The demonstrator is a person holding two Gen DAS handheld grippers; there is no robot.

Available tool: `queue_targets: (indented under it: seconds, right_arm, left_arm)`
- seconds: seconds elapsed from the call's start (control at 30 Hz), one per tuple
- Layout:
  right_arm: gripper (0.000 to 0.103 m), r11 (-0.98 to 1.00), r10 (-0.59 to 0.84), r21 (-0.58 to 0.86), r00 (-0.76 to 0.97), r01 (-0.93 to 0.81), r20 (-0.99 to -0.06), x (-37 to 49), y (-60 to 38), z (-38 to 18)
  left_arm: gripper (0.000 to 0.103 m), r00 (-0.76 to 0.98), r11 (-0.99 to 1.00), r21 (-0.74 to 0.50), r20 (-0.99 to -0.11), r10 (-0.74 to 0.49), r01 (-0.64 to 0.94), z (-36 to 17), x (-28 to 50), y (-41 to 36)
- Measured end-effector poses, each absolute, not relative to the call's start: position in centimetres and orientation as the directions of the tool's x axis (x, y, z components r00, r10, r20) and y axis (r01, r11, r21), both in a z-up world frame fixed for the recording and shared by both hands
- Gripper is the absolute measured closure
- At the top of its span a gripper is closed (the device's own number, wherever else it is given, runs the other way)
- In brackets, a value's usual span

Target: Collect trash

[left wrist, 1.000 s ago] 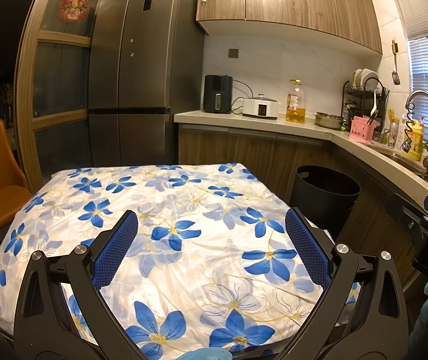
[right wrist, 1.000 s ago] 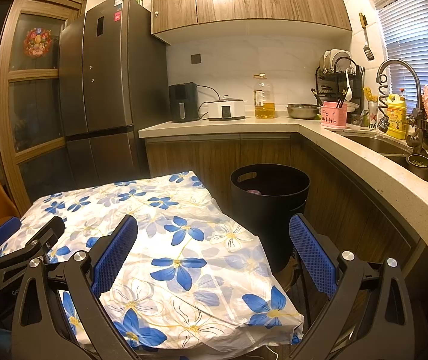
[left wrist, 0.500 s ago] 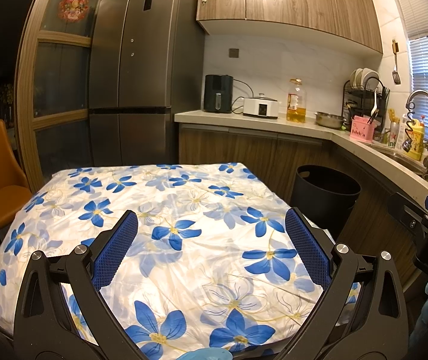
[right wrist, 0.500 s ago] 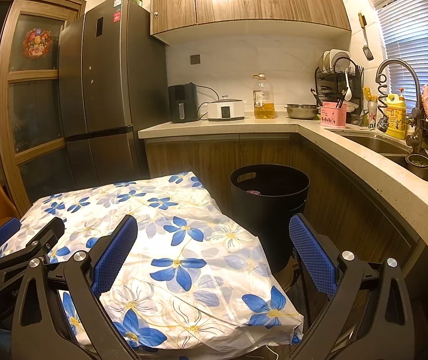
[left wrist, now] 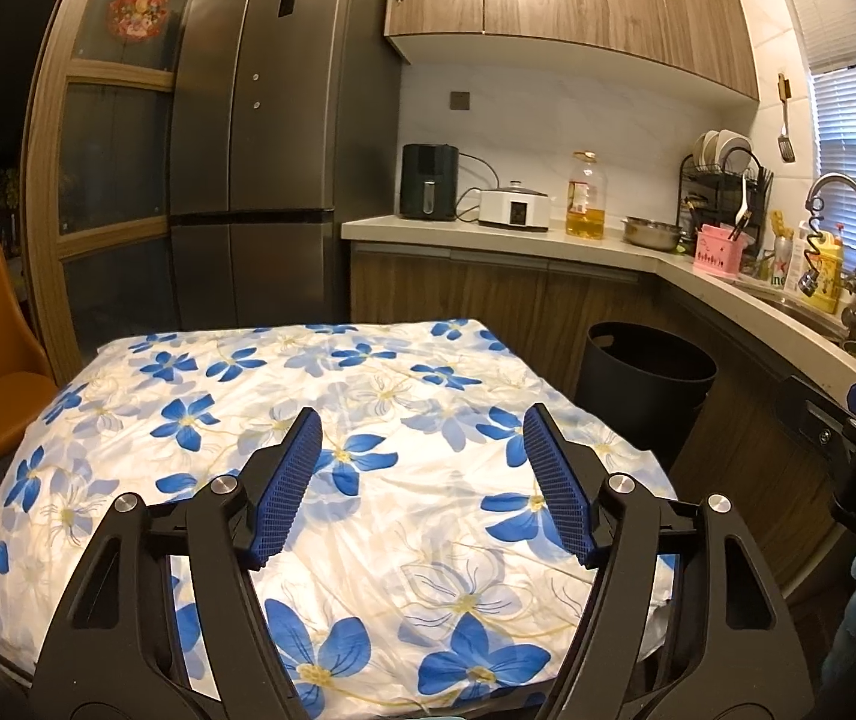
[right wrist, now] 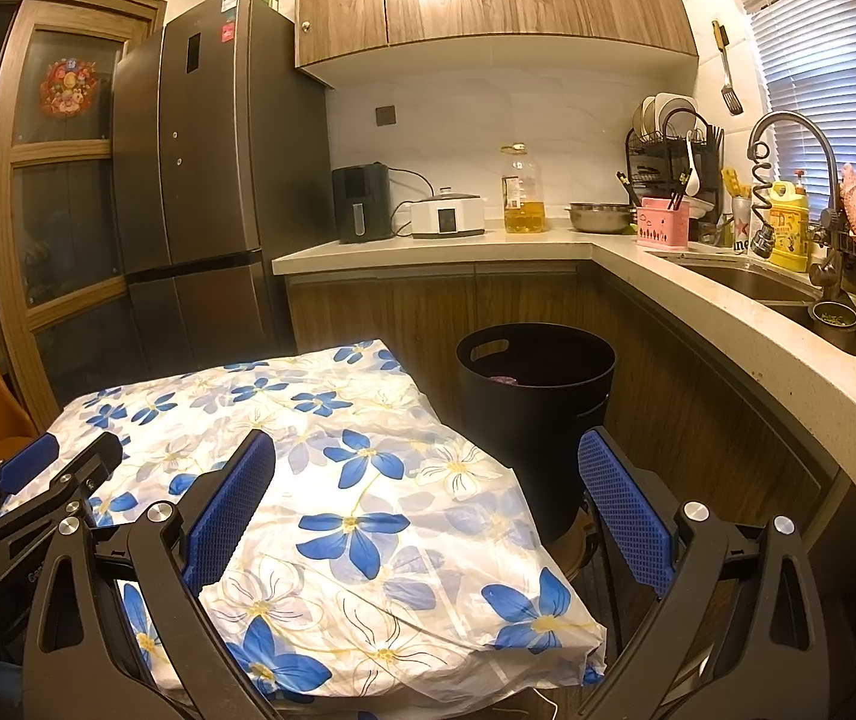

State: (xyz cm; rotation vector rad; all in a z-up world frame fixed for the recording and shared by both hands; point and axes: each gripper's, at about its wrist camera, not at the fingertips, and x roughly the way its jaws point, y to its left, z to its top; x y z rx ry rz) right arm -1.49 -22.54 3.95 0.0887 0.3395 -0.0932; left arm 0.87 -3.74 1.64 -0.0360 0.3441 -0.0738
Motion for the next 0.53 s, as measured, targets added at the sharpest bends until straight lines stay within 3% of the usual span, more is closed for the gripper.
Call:
queue_targets:
  seconds: [0.27,0.4,0.53]
  right_arm:
    - [0.006,0.992,-0.078,0.072,0.938,0.108,-0.337,-1.47,-22.52,3.89]
    - [0.006,0.991,-0.078,0.076,0.938,0.109,-0.337,-1.52,-22.55,3.78]
    - [0.006,0.991,-0.08,0.077,0.938,0.112,-0.337,-1.53,-22.56,3.72]
  left_arm:
    - [0.033,0.938,0.998,-0.031,-0.343,-0.059,0.052,1.45,0.91,-3.93]
    - [0.012,0.94,0.999,-0.024,-0.337,-0.052,0.046,1.49,0.72,-4.01]
    - [0.006,0.943,0.999,-0.039,-0.33,-0.048,0.038,1.6,0.58,-3.78]
